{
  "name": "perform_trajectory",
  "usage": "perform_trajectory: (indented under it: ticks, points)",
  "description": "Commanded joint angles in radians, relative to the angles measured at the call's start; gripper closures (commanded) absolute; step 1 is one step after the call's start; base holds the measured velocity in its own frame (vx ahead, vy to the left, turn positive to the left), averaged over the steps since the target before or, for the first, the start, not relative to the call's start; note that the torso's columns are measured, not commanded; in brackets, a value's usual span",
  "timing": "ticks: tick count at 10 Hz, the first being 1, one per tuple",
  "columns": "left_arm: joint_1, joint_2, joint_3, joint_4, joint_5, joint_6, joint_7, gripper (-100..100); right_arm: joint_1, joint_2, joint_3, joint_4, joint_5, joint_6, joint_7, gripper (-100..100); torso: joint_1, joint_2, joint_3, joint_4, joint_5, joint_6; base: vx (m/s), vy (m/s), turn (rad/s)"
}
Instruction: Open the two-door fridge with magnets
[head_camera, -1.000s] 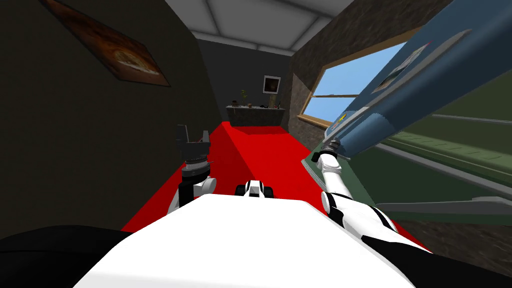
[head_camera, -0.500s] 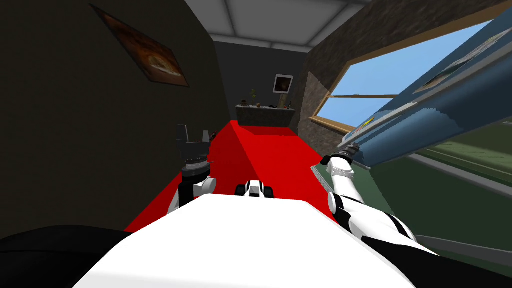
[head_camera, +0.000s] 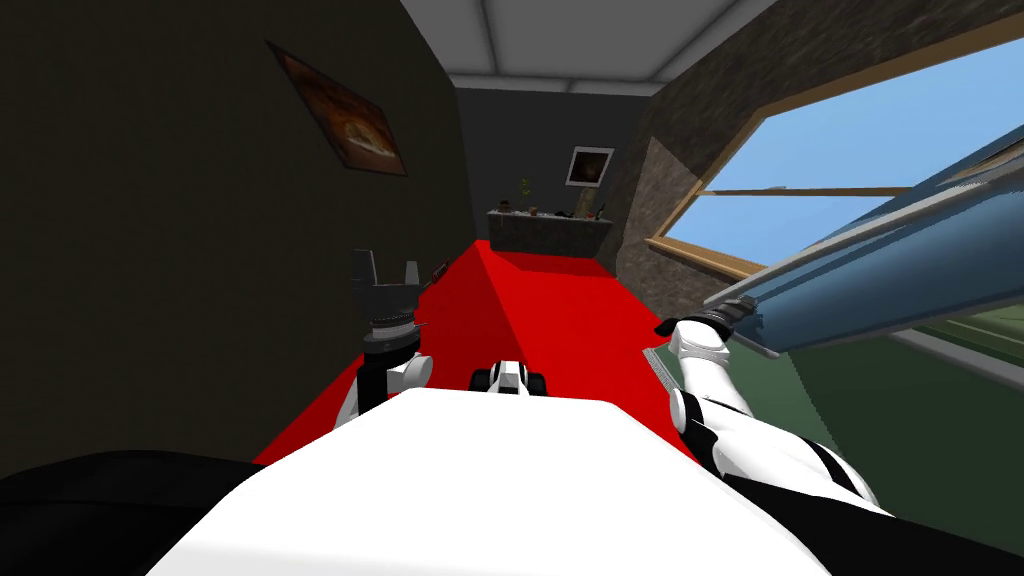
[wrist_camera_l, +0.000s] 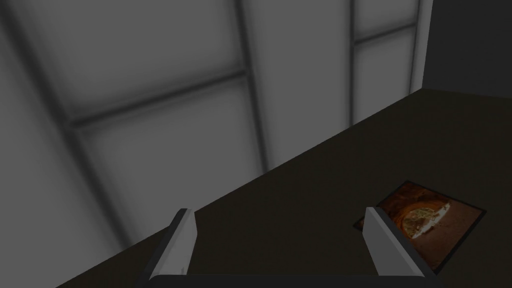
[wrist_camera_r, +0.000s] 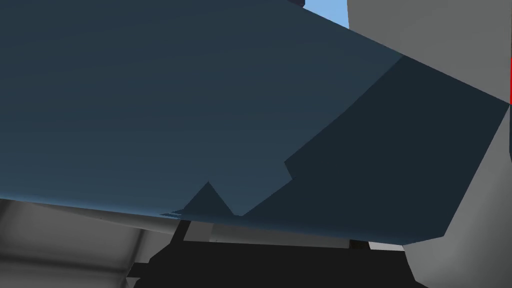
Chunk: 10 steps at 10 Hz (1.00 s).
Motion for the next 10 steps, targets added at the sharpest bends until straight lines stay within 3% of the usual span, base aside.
perform_trajectory:
  ticks: [1,2,3,4,5,7,8,9,10]
  points:
    - [0.000,0.000,0.000,0.000,0.000,0.000,0.000,0,0.034,-0.033,0.054,-0.004,-0.062,-0.002,-0.035,-100,0.002,0.005,0.003,0.001,-0.002,0.002,-0.025,0.005,-0.042]
    - [0.000,0.000,0.000,0.000,0.000,0.000,0.000,0,0.074,-0.088,0.098,0.034,-0.094,0.019,-0.101,-100,0.001,0.007,0.005,0.002,-0.003,0.002,-0.022,0.047,0.208]
    - [0.000,0.000,0.000,0.000,0.000,0.000,0.000,0,0.080,-0.108,0.133,0.034,-0.107,0.019,-0.113,-100,0.001,0.004,0.003,0.001,-0.003,0.001,-0.014,0.034,0.099]
    - [0.000,0.000,0.000,0.000,0.000,0.000,0.000,0,0.080,-0.108,0.136,0.034,-0.138,0.019,-0.113,-100,0.004,0.003,0.003,0.001,-0.004,-0.002,-0.004,0.007,-0.017]
    - [0.000,0.000,0.000,0.000,0.000,0.000,0.000,0,0.122,-0.165,0.173,0.071,-0.167,0.040,-0.165,-100,0.004,0.002,0.003,0.001,-0.005,-0.003,0.001,0.045,0.197]
    - [0.000,0.000,0.000,0.000,0.000,0.000,0.000,0,0.127,-0.182,0.218,0.071,-0.213,0.040,-0.190,-100,0.005,0.002,0.003,0.000,-0.006,-0.004,0.002,0.032,0.052]
    - [0.000,0.000,0.000,0.000,0.000,0.000,0.000,0,0.168,-0.240,0.248,0.108,-0.242,0.061,-0.235,-100,0.004,0.003,0.005,0.001,-0.007,-0.004,-0.009,0.053,0.246]
    - [0.000,0.000,0.000,0.000,0.000,0.000,0.000,0,0.173,-0.256,0.256,0.108,-0.290,0.061,-0.222,-100,0.005,0.005,0.005,0.002,-0.005,-0.006,-0.003,0.058,0.121]
    - [0.000,0.000,0.000,0.000,0.000,0.000,0.000,0,0.173,-0.256,0.279,0.108,-0.290,0.061,-0.240,-100,0.005,0.005,0.004,0.002,-0.004,-0.003,0.006,0.016,-0.016]
